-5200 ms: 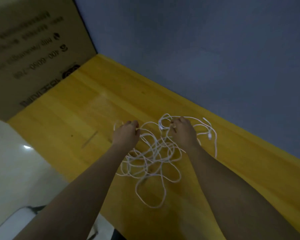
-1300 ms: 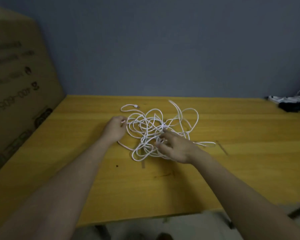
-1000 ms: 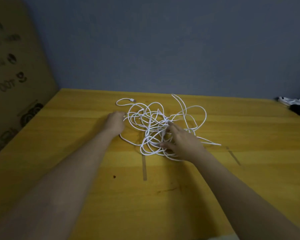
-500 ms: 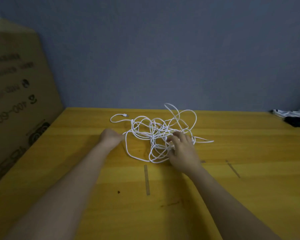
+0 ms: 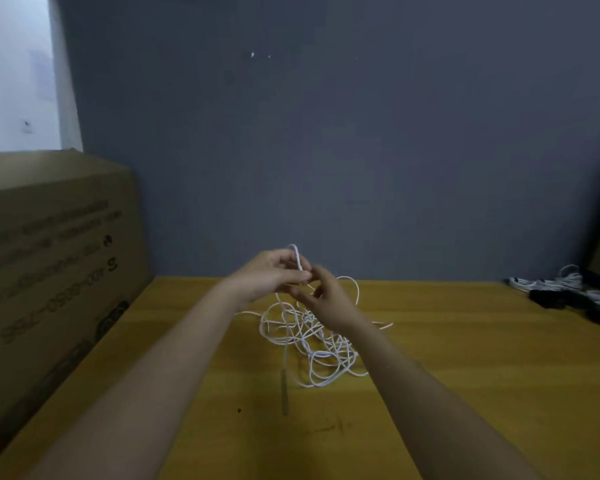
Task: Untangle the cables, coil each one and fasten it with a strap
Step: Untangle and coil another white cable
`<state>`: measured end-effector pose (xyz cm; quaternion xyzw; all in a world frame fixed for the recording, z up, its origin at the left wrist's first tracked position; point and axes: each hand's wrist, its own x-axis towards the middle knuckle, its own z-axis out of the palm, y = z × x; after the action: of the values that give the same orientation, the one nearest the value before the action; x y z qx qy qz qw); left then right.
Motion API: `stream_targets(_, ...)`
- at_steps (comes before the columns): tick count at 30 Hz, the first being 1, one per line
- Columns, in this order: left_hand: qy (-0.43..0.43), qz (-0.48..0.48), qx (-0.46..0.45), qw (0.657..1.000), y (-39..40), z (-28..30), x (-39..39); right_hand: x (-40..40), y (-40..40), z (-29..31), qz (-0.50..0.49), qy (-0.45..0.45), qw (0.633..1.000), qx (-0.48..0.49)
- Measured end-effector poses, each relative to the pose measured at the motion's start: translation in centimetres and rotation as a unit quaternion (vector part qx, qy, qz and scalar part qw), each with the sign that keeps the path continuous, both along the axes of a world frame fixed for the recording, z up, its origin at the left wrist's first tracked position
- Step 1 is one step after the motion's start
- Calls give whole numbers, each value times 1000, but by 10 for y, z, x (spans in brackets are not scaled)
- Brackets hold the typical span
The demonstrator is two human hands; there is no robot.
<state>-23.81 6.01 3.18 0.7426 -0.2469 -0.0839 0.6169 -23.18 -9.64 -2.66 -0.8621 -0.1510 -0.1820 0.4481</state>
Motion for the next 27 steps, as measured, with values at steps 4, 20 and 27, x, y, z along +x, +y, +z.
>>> stream_targets(4,-47,-18,88,995,-15,35,-10,-11,-2,15,61,45,993,90)
stream_targets(20,-61,23,-275,959,-44,90,-10,-24,-48,-9,-79,5,909,-409)
stream_targets(27,-172,110,-52,978,-40,30,10,-76,-51,-39,-40,-278,849,-447)
